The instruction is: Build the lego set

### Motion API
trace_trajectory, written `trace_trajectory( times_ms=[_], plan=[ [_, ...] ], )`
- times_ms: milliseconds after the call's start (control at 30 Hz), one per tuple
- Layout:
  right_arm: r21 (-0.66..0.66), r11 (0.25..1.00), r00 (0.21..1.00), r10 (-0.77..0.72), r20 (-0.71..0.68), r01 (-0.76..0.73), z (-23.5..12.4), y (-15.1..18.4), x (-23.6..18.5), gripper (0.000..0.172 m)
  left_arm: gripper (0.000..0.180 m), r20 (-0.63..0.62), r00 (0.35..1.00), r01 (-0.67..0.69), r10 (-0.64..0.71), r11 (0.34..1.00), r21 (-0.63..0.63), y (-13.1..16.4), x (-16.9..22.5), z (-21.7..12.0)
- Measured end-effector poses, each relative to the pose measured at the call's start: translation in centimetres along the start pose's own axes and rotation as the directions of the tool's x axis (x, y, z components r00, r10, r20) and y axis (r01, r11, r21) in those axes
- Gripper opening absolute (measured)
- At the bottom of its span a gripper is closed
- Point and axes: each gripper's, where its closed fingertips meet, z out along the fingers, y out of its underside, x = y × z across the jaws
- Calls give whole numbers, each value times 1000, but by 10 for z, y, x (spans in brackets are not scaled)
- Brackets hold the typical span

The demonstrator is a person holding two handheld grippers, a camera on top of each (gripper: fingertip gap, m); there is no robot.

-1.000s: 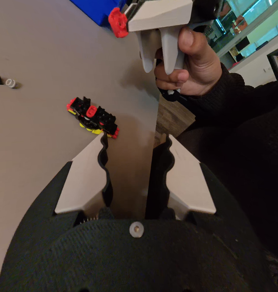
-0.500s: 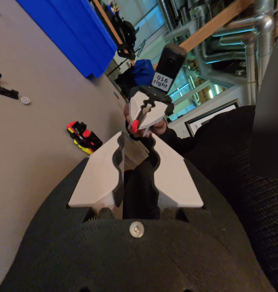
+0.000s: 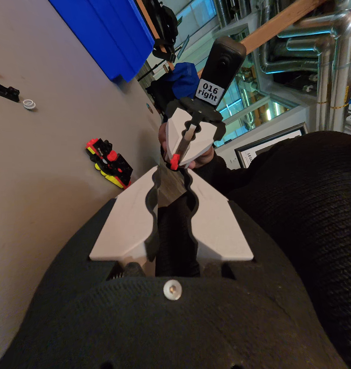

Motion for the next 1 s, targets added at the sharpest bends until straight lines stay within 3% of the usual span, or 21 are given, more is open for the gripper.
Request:
trace_trajectory(
  times_ms=[400,1000],
  plan=[
    [-23,1000,1000,-2,9,3,2,4,-1,2,3,-25,1000,-10,9,1000,-27,4,3,1],
    [-17,998,998,-62,-20,61,3,1,1,3,2,-30,999,24,-25,999,-37,5,0,0]
  ],
)
